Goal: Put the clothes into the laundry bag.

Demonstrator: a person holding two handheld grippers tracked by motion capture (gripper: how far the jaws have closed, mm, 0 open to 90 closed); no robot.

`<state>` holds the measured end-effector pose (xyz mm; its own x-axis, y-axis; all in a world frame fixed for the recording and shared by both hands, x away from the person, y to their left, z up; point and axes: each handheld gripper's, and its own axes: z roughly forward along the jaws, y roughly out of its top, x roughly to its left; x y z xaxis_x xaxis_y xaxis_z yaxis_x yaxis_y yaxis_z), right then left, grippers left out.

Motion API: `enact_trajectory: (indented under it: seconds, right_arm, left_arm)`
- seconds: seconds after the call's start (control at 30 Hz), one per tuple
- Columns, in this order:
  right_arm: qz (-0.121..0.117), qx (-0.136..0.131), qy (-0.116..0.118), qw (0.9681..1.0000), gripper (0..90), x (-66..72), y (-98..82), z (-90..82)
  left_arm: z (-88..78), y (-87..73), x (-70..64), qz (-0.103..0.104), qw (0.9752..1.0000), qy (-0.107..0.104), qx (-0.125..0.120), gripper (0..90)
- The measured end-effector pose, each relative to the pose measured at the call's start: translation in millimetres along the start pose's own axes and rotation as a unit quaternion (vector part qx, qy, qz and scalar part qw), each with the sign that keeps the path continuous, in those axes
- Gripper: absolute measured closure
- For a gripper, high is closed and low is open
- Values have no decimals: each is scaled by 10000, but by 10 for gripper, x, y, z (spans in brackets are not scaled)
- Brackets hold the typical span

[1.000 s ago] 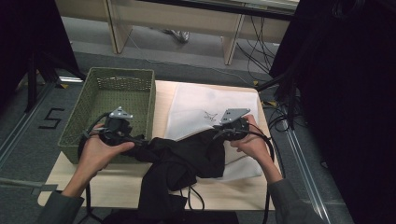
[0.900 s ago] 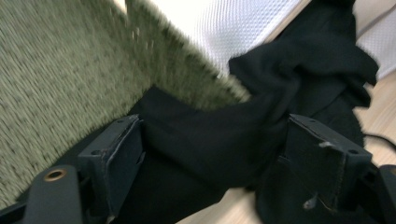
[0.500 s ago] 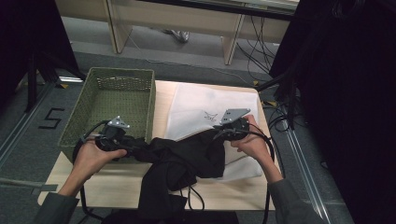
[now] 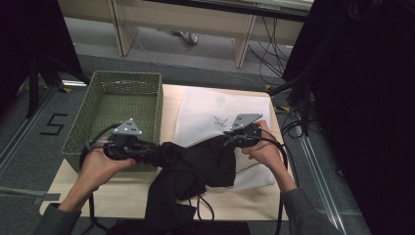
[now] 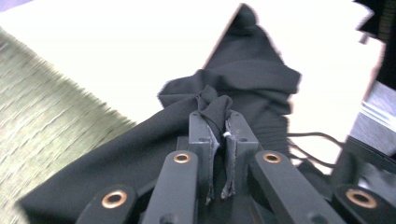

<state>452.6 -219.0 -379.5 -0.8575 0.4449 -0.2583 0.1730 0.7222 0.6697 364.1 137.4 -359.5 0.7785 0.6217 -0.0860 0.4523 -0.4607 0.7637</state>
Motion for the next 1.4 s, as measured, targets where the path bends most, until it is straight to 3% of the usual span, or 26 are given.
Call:
enact_trajectory:
  seconds: [0.07,0.1,0.13,0.2,0.23,0.3,0.33,0.37,0.5,0.53,0.6,0.67,0.7,0.73,0.8,0.83,0.9,1.07,1.1,1.17,1.2,1.23,1.27,1.3,1.33,1.4]
  right_arm:
    - [23,34,50,10000,868,-4,4,-3]
    - [23,34,50,10000,868,-4,4,-3]
    - [17,4,-4,10000,868,4,3,2]
    - [16,0,6,10000,868,4,4,-1]
    - [-146,-33,41,9999,869,-21,10,1]
    - [-135,-37,33,9999,868,-19,9,-7]
    - [64,22,27,10000,868,0,7,-17]
    - [75,-4,-19,10000,869,3,5,-11]
    - [113,16,-9,9999,869,2,-1,-12]
    - [279,45,13,9996,869,15,-7,-21]
    - [158,39,45,9999,869,-7,-8,-18]
    - [92,14,13,10000,868,-9,-16,-6]
    - [137,22,14,9999,868,-10,-20,-5]
    - [60,19,18,10000,869,-17,-19,4]
    - [37,28,33,10000,868,-14,-19,9]
    - [84,49,25,9999,868,-10,-19,8]
    - [74,46,19,10000,868,-15,-26,10]
    - [102,51,-17,9999,868,-42,-47,3]
    - [104,71,-20,9999,868,-42,-56,4]
    - [87,65,-38,9999,868,-49,-59,8]
    - [118,53,10,9999,868,-45,-57,6]
    - [118,53,10,9999,868,-45,-57,6]
    - [128,64,28,9999,867,-36,-55,1]
    - [128,64,28,9999,867,-36,-55,1]
    - [43,30,9,10000,867,-48,-50,4]
    - [95,52,16,9999,867,-34,-50,-3]
  left_arm:
    - [65,81,-162,152,9997,-193,-67,827]
    - [65,81,-162,152,9997,-193,-67,827]
    - [203,144,-318,160,9984,-516,-169,827]
    - [284,175,-382,188,9974,-671,-163,827]
    - [391,212,-448,170,9957,-889,-180,827]
    - [620,314,-546,70,9923,-1202,-277,827]
    - [620,314,-546,70,9923,-1202,-277,827]
    - [771,398,-570,-60,9892,-1419,-353,826]
    - [963,495,-620,-224,9858,-1611,-425,824]
    - [1091,519,-664,-222,9820,-1814,-476,824]
    - [1156,514,-689,-183,9829,-1791,-397,819]
    - [1370,445,-718,100,9881,-1533,-84,817]
    - [1452,401,-709,26,9893,-1458,-11,814]
    - [1665,271,-684,-129,9894,-1430,222,814]
    - [1773,196,-688,-156,9894,-1394,368,814]
    - [1888,112,-725,-142,9899,-1313,514,814]
    - [1981,36,-863,85,9878,-1345,779,803]
    - [1837,107,-1014,196,9866,-1396,818,686]
    - [1709,148,-1071,193,9843,-1556,808,618]
    - [1634,169,-1083,217,9842,-1554,825,520]
    - [1471,197,-1071,230,9863,-1490,662,489]
    - [1471,197,-1071,230,9863,-1490,662,463]
    - [1289,214,-997,211,9887,-1407,468,436]
    - [1289,214,-997,211,9887,-1407,468,425]
    - [1080,226,-855,250,9930,-1128,261,418]
    - [866,213,-671,109,9974,-704,87,390]
